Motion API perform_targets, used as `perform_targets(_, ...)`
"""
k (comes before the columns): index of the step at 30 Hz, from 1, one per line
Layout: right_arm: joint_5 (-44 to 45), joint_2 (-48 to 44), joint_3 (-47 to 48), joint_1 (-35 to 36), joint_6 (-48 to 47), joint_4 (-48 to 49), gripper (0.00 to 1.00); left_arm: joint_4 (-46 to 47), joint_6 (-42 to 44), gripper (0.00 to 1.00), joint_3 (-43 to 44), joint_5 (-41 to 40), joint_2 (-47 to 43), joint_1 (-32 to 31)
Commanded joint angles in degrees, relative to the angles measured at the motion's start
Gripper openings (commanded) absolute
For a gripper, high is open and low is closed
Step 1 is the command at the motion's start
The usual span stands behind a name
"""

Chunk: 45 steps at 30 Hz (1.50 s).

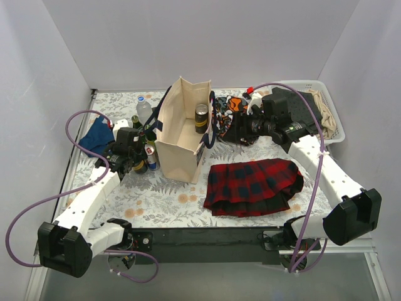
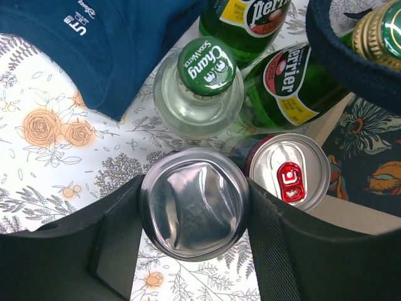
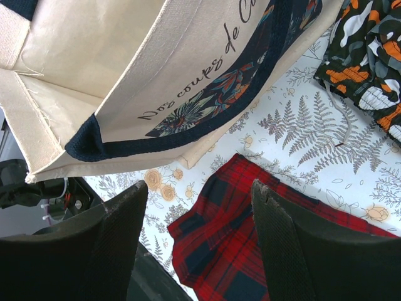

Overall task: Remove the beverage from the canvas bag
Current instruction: Place the drink at the center of the board.

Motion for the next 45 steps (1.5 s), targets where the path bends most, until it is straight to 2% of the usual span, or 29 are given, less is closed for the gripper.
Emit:
perform_targets(1,0.15,-0.29,0.1,-0.21,-0.25,1.25,0.73,4.31,0.24,0.24,0.11,-1.06,-0.17,0.61)
perform_targets(5,0.33,-0.55,-0.34,-0.21,-0.25,1.16,0.73,4.58,0.33,0.32,-0.24,-0.45,-0.26,0.7)
perform_targets(15,0.5,-0.82,-0.86,-0.12,-0.34,1.16,0.73,4.75,0.33,0.38,-0.85,-0.27,0.36,0.96)
perform_targets(18,0.42,-0.73,-0.78,-0.21,-0.43,1.16,0.73,4.58,0.16,0.47,-0.77,-0.18,1.06,1.05)
perform_targets(32,0.59,-0.99,-0.95,-0.21,-0.61,1.16,0.73,4.31,0.6,0.54,-0.42,0.08,1.67,1.05)
perform_targets(34,0.5,-0.9,-1.04,-0.21,-0.69,1.08,0.73,4.31,0.51,0.64,-0.42,0.08,1.85,1.05)
perform_targets(37,0.5,-0.82,-1.13,-0.12,-0.61,1.16,0.73,4.31,0.51,0.71,-0.33,0.61,2.11,1.05)
perform_targets(45,0.68,-0.99,-1.39,-0.12,-0.61,1.16,0.73,3.35,0.86,0.73,0.81,-0.18,2.03,1.05)
